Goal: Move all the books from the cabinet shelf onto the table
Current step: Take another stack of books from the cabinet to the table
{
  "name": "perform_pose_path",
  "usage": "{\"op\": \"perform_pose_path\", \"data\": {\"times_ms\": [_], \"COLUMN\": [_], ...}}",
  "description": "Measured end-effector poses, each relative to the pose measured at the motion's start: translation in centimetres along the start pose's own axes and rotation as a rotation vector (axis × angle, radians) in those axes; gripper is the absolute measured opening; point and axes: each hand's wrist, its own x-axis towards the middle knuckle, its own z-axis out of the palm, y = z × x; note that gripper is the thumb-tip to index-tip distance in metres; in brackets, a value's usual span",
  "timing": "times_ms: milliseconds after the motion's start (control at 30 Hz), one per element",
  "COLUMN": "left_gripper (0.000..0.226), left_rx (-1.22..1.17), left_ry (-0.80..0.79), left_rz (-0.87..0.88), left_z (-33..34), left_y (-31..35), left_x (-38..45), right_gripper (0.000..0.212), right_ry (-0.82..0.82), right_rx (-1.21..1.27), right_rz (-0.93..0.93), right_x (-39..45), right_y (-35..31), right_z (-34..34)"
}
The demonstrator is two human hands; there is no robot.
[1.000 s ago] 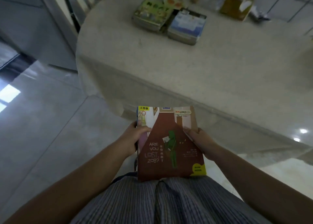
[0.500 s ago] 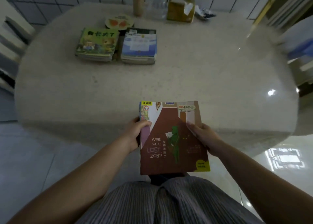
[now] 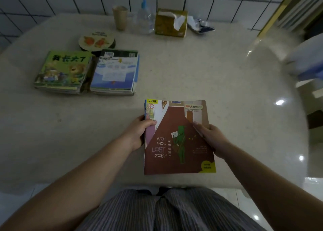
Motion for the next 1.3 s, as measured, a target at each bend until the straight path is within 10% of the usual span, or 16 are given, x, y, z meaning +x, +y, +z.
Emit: {"op": "perform_pose_path", "data": {"times_ms": [1300], "left_gripper": [0.027], "left_rx": [0.270], "left_ry": [0.257], "left_rz": [0.077], "left_z": [4.9], "left_y": [15.7], "left_x": [20.3], "right_gripper": [0.048], "right_ry": [-0.011], "right_rx": [-0.088], "right_rz": [-0.022], "right_x": [19.6], "right_y": [-15.7], "right_z": [-1.5]}}
